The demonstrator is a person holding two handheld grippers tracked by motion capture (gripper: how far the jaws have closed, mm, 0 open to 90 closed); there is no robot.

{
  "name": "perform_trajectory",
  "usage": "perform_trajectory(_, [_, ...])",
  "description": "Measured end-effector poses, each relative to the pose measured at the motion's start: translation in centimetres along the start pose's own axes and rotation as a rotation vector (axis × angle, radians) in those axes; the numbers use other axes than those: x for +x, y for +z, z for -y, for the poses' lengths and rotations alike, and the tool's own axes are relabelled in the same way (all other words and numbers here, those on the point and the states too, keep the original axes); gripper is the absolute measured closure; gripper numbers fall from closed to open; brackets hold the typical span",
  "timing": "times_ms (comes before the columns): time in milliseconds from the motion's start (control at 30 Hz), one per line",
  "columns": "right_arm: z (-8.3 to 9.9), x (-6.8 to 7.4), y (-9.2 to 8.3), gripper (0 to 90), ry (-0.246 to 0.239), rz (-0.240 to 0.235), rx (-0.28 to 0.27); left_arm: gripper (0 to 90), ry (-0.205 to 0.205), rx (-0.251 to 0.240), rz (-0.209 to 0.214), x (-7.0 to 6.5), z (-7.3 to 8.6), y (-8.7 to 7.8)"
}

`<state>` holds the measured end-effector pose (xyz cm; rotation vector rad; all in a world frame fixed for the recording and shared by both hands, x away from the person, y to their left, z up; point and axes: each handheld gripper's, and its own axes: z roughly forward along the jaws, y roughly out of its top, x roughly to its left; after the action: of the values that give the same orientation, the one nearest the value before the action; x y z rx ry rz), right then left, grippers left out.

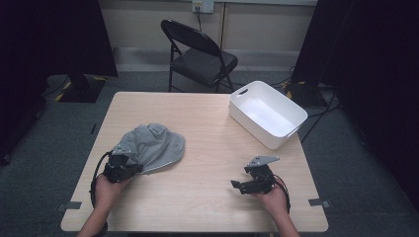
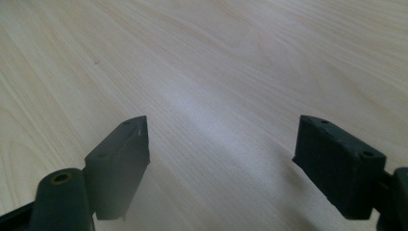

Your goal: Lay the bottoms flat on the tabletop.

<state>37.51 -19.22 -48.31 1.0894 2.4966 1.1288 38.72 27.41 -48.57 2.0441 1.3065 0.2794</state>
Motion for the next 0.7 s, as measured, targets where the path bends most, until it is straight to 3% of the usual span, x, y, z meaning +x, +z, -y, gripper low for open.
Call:
perform_trajectory(67, [-0.1,0.0,-0.1,19.5,0.003,-0.002,-0.004,85.6,0.002,0.008,0.021,-0.4,0.0,0.1])
perform_trajectory(233, [0.0,-0.1,0.0,19.4,0.011,-0.001,-0.003,86.7,0.079,0.021,0.050,-2.2,-0.2,0.6])
perform_trajectory(400, [0.0,-0.1,-0.1,19.5,0.007,0.001,-0.005,87.6,0.094,0.018,0.104,-3.9,-0.4,1.4])
perform_trajectory(633, [0.0,-0.1,-0.1,20.5,0.010,0.003,-0.005,88.1,0.174,0.028,0.146,-6.6,-1.1,2.7])
perform_trajectory(700, [0.0,-0.1,0.0,20.5,0.013,0.000,-0.006,88.1,0.174,0.030,0.159,-7.2,-1.3,3.0])
